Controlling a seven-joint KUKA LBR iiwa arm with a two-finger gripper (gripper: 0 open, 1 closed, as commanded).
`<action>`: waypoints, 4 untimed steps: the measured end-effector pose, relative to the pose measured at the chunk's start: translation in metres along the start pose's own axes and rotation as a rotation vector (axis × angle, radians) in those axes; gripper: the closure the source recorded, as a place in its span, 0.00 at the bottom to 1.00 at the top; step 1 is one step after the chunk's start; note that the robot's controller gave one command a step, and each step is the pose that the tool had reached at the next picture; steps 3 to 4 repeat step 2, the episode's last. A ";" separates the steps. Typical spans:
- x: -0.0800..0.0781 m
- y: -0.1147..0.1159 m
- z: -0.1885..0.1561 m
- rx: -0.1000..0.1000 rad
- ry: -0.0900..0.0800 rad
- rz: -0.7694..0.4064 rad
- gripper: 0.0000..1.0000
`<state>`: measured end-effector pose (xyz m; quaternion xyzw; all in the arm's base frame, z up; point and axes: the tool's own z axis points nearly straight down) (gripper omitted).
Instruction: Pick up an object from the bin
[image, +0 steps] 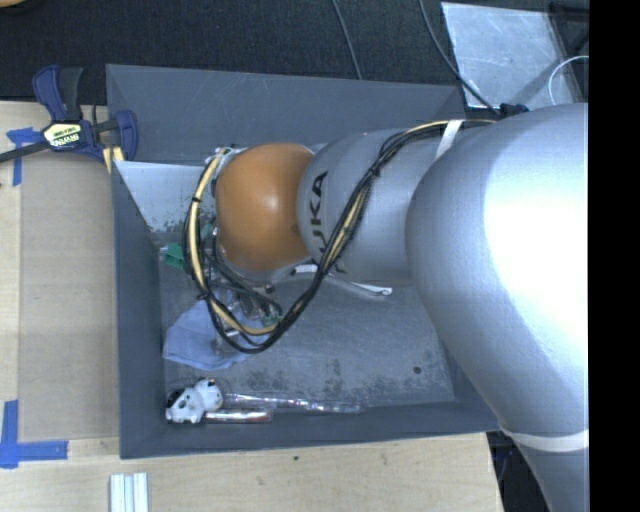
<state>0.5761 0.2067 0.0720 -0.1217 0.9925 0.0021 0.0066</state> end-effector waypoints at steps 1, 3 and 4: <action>0.008 -0.011 -0.005 0.003 0.006 0.232 1.00; 0.008 -0.011 -0.006 0.003 0.006 0.233 1.00; 0.008 -0.011 -0.006 0.003 0.006 0.233 1.00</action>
Offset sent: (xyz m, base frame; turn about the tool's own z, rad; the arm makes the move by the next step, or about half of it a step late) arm 0.0000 0.0000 0.0000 0.0000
